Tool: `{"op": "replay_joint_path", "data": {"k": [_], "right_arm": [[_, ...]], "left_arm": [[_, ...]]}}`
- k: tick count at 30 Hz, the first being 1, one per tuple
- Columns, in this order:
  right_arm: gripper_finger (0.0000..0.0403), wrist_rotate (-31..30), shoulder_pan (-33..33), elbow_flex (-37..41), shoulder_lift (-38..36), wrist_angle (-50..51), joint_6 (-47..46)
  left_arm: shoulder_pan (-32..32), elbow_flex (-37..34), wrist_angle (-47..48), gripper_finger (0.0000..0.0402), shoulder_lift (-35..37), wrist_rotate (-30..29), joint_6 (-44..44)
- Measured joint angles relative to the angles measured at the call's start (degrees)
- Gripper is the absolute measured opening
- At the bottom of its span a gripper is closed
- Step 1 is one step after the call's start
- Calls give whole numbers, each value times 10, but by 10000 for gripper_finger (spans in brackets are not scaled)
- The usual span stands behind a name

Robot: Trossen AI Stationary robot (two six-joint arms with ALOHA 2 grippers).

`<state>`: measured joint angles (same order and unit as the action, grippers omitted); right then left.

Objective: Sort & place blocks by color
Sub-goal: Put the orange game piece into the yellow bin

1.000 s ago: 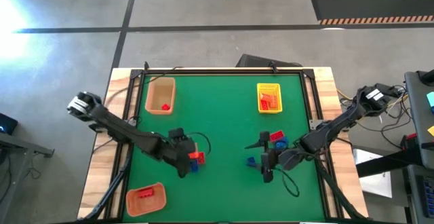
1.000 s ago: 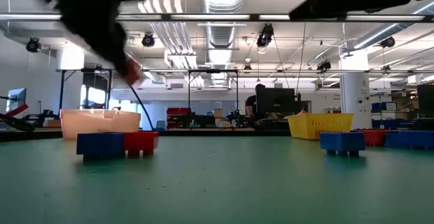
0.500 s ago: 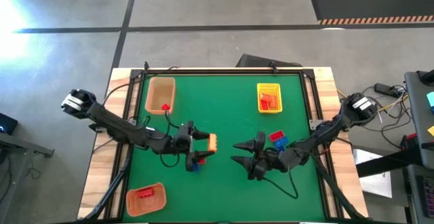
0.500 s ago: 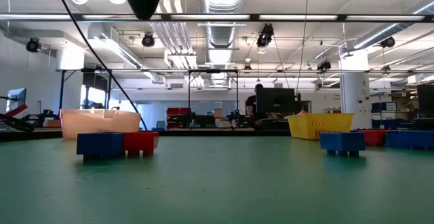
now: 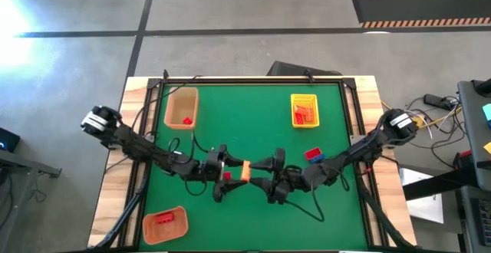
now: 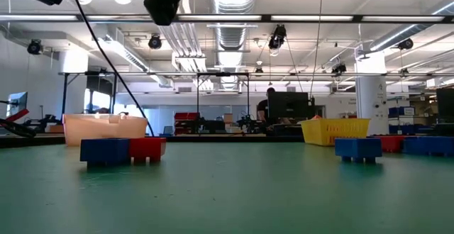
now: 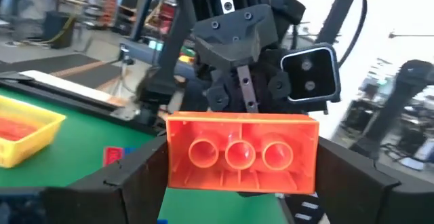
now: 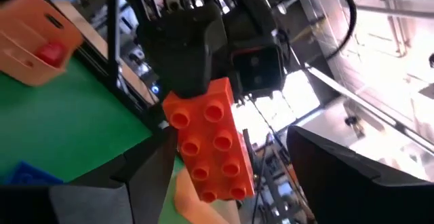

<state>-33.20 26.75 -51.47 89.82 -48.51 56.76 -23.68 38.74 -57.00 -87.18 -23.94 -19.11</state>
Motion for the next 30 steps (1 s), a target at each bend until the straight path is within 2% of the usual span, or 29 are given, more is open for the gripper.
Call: {"op": "replay_joint_path", "data": {"k": [5, 14, 18, 23, 30], "right_arm": [[266, 5, -3, -7, 5, 6, 1], [239, 3, -6, -7, 3, 6, -1], [208, 7, -13, -7, 3, 7, -1], [137, 6, -13, -7, 3, 11, 12], [131, 5, -13, -7, 3, 21, 13]], "left_arm": [[4, 2, -34, 290, -8, -4, 0], [3, 2, -30, 290, -9, 1, 1], [3, 2, -27, 290, -9, 1, 5], [6, 1, -28, 290, -9, 0, -6], [7, -3, -27, 291, -9, -2, -9]]}}
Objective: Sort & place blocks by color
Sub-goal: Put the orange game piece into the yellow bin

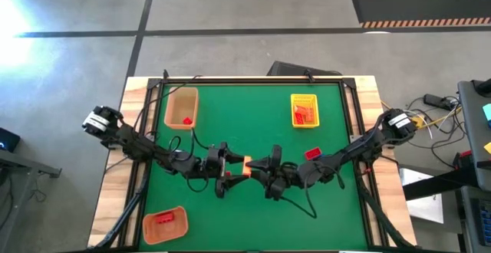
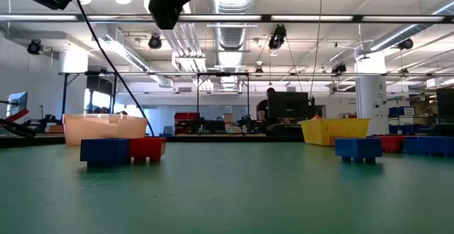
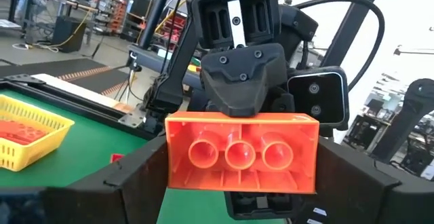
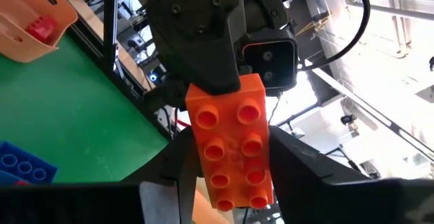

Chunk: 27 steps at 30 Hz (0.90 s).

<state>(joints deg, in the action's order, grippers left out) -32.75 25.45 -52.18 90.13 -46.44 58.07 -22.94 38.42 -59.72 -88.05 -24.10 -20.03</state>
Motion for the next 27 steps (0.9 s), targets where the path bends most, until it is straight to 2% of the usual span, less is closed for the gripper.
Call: {"op": "replay_joint_path", "data": {"k": [10, 15, 20, 24, 27], "right_arm": [[128, -3, -1, 0, 0, 46, -49], [128, -25, -1, 0, -12, 98, -81], [128, -59, -19, 4, -55, 224, -168], [128, -68, -63, 19, -114, 365, -291], [128, -78, -122, 32, -170, 492, -413]], "left_arm": [[7, -2, 38, 348, 0, -18, 6], [9, -16, 43, 362, 12, -25, 49], [9, -25, 99, 363, 59, -33, 113], [9, -25, 194, 364, 103, -58, 127], [8, -25, 251, 364, 126, -80, 118]]}}
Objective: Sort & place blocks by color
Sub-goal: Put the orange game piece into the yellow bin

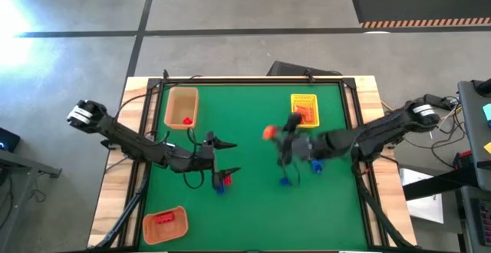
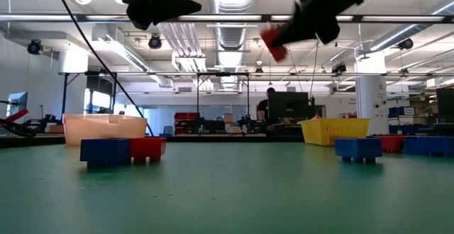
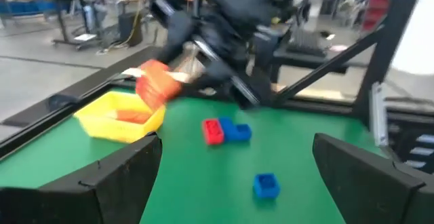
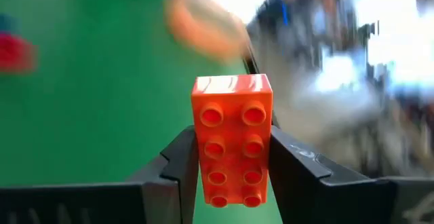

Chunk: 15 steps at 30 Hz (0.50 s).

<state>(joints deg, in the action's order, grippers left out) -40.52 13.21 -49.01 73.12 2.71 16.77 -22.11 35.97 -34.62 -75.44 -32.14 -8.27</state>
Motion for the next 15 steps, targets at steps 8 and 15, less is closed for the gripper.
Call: {"op": "replay_joint_path", "data": {"k": [8, 15], "right_arm": [[128, 2, -238, 53, -105, 266, -322], [178, 60, -380, 91, -110, 237, -329]], "left_arm": [[0, 0, 32, 364, 12, -4, -3], [0, 0, 56, 364, 7, -3, -35]]}}
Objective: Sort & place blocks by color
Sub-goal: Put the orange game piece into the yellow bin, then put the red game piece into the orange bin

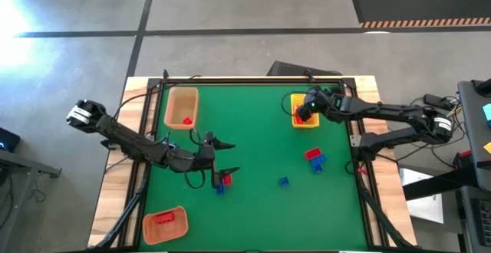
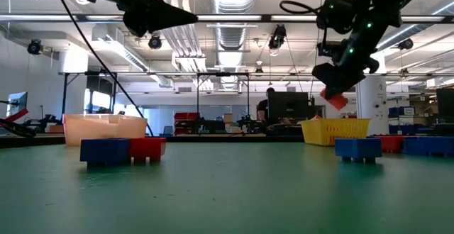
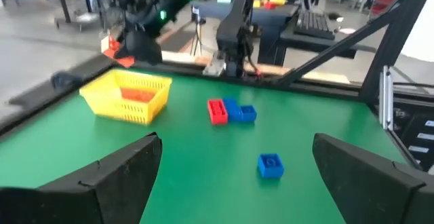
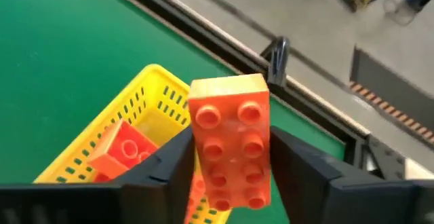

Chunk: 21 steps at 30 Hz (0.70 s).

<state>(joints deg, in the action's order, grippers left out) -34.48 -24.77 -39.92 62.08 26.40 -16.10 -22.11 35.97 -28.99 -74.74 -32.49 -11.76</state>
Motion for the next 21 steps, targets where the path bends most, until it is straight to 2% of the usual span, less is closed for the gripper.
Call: {"op": "replay_joint_path", "data": {"k": [4, 8, 12, 14, 21], "right_arm": [[244, 32, -18, -3, 12, -19, 16], [276, 46, -16, -7, 12, -17, 11], [284, 106, 3, -8, 1, -17, 5], [282, 133, 20, -9, -8, -17, -6], [262, 140, 122, -8, -48, -10, -47]], "left_arm": [[0, 0, 66, 363, 0, 1, -65], [-6, 0, 163, 363, 0, 18, -148], [-20, 5, 240, 363, -14, 61, -194], [-28, 10, 243, 363, -32, 81, -194], [-34, 47, 256, 363, -133, 102, -180]]}}
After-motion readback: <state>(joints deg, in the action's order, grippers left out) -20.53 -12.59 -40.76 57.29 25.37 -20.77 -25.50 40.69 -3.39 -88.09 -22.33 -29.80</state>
